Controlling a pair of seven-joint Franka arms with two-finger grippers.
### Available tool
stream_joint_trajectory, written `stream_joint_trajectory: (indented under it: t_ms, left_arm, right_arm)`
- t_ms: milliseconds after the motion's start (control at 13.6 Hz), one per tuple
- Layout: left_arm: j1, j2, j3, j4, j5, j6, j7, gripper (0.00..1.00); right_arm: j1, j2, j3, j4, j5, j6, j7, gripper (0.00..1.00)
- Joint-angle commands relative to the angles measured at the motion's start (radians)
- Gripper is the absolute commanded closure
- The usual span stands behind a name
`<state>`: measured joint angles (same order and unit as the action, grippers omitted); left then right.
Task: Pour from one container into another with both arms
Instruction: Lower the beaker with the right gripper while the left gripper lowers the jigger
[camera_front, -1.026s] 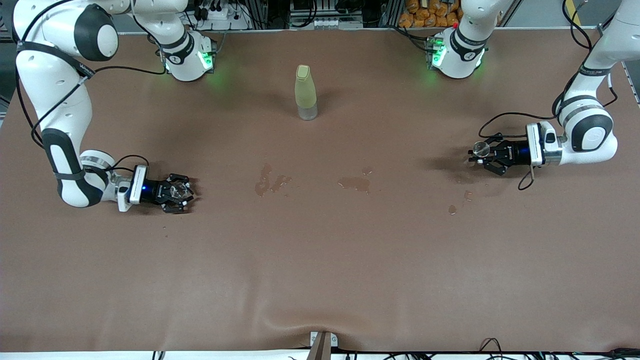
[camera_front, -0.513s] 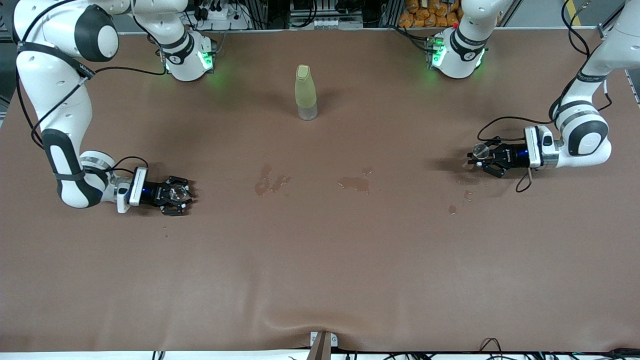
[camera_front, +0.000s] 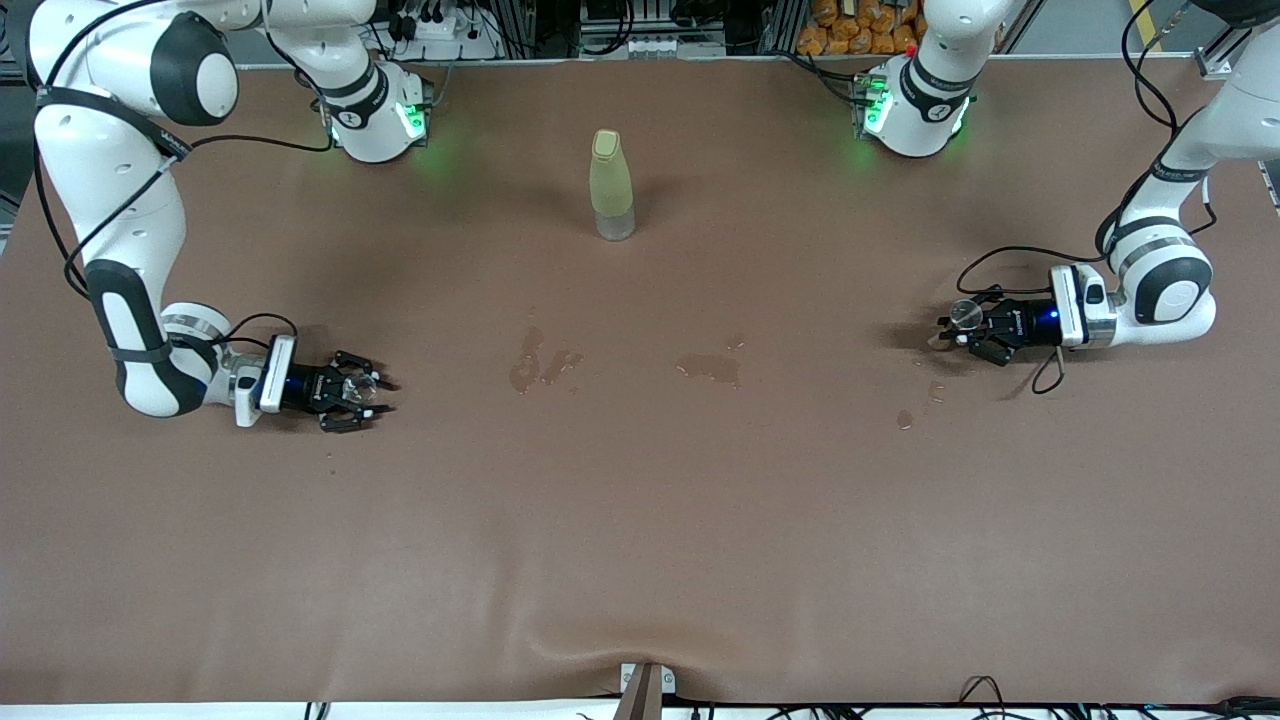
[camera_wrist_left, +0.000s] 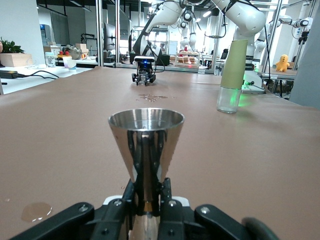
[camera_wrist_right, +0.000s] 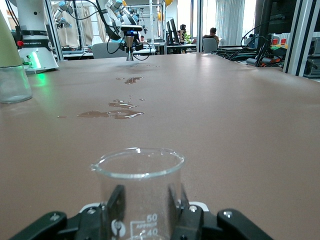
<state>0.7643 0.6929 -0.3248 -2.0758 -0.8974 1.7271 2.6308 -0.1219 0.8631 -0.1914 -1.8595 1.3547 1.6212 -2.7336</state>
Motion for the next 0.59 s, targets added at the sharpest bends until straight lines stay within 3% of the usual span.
stream_joint_trajectory:
  t_ms: [0,220,513]
  left_arm:
    - [0.012,0.016,-0.01,0.022,0.025,-0.023,0.009,1.0]
    - [0.013,0.031,-0.007,0.032,0.026,-0.021,0.009,1.0]
    - [0.017,0.043,-0.005,0.042,0.025,-0.021,0.014,1.0]
  right_arm:
    - [-0.001,-0.004,-0.003,0.011,0.006,-0.006,-0.054,0.15]
    - [-0.001,-0.018,-0.025,0.019,0.004,-0.006,-0.055,0.0]
    - [0.004,-0.041,-0.069,0.048,-0.006,-0.004,-0.032,0.0]
